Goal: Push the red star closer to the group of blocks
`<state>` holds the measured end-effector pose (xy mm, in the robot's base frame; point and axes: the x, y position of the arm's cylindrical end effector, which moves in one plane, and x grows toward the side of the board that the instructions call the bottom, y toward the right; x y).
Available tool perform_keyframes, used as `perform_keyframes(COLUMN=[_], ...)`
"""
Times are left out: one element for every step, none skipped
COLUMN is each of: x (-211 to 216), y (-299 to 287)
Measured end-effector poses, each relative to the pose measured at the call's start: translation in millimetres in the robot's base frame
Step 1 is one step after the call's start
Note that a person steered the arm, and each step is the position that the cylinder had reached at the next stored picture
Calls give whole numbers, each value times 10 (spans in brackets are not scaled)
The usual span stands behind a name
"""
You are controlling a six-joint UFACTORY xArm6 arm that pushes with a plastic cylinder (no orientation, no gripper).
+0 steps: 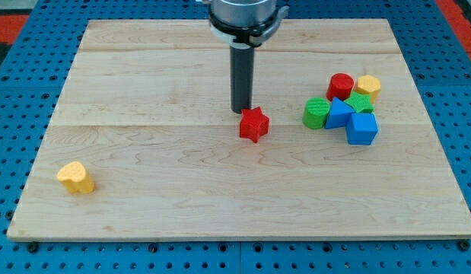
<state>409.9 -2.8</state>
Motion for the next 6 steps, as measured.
perform_keyframes(x=[-106, -222, -340, 8, 613, 640], y=[-38, -55, -64, -115, 84, 541])
